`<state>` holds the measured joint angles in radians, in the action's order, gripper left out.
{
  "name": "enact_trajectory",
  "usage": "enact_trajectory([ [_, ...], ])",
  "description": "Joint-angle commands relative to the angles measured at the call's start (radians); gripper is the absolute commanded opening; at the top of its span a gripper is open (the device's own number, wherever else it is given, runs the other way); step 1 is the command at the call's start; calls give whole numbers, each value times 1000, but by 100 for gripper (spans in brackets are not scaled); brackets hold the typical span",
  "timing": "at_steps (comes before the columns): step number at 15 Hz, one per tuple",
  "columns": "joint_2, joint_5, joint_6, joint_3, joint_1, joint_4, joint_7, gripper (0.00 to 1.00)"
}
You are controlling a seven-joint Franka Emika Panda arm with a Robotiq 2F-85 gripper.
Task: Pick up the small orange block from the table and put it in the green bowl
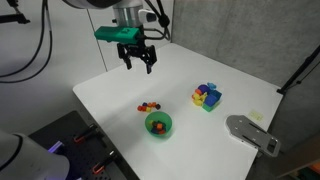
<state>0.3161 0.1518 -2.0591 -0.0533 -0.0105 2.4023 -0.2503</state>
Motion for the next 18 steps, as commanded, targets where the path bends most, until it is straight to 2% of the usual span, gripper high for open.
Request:
enact_trajectory([
  [1, -46, -82, -71, -1, -17, 16, 0, 100],
  [5, -97, -145, -155, 4, -22, 55, 3, 100],
  [10, -171, -163, -286, 19, -22, 107, 13, 100],
  [18, -363, -167, -461, 58, -23, 80, 82, 100],
])
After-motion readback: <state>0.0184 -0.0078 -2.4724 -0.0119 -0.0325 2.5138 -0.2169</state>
